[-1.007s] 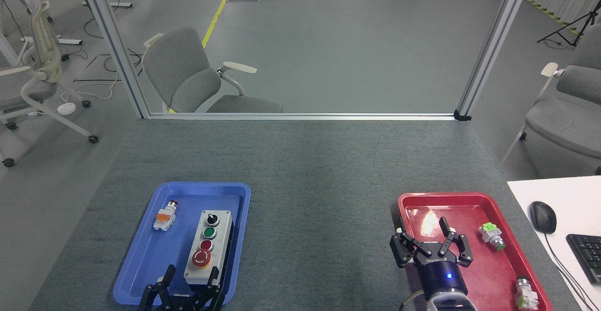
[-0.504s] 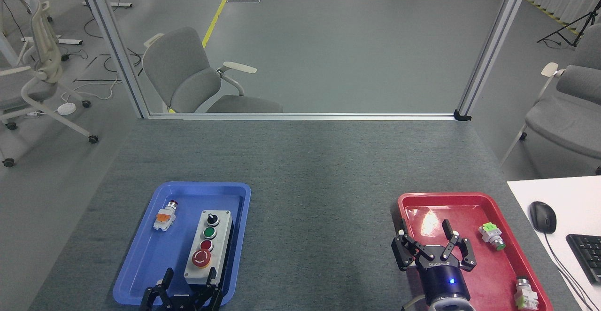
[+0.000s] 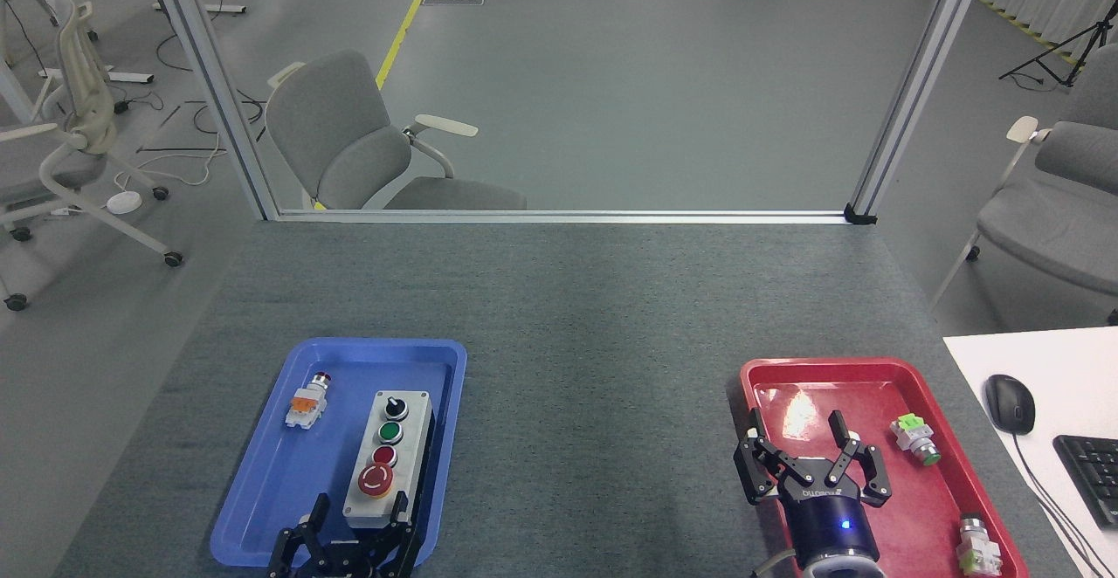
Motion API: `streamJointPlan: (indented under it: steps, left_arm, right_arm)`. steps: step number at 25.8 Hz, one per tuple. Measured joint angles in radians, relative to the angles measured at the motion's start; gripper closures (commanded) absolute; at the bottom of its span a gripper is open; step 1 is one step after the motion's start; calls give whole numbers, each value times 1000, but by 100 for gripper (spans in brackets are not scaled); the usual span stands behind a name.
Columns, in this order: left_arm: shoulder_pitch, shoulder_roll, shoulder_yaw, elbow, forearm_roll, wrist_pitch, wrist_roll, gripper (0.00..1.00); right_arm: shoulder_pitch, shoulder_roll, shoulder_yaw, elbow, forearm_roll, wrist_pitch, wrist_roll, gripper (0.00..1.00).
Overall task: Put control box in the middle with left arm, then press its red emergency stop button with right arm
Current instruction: 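Close the left gripper on the near end of the control box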
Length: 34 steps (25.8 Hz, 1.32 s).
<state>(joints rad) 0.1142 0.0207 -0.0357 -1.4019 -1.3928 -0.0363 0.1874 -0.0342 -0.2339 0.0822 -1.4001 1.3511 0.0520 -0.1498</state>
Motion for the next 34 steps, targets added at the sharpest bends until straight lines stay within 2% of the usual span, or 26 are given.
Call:
streamJointPlan:
  steps: [5,13,22,29,31,32,33,34]
  left_arm:
    - [-8,-3,-5,19,0,-2,-20,1]
    - [-43,-13,-7,79,0,0,-6,1]
    - [-84,-14,-7,128,5,-1,-4,1]
    - [-97,-8,-7,140,3,-2,-3,3]
    - [-108,-5,-7,154,2,-2,-3,12]
    - [-113,-4,-7,162,1,-3,-3,21]
    - [-117,-3,-7,170,0,-3,-4,30]
    - [-121,-1,-7,176,0,-3,-4,47]
  right_arm:
    - [-1,1,-2,1,0,-35,-3,2]
    - [-3,10,-3,14,15,8,2,2]
    - [-4,9,-5,13,20,-3,8,2]
    - [-3,16,-4,6,69,-6,0,3]
    - [-3,18,-4,5,74,-6,0,3]
    - [-3,18,-4,5,75,-5,0,3]
    - [-3,19,-4,5,76,-5,0,3]
    - [-3,19,-3,6,77,-4,0,3]
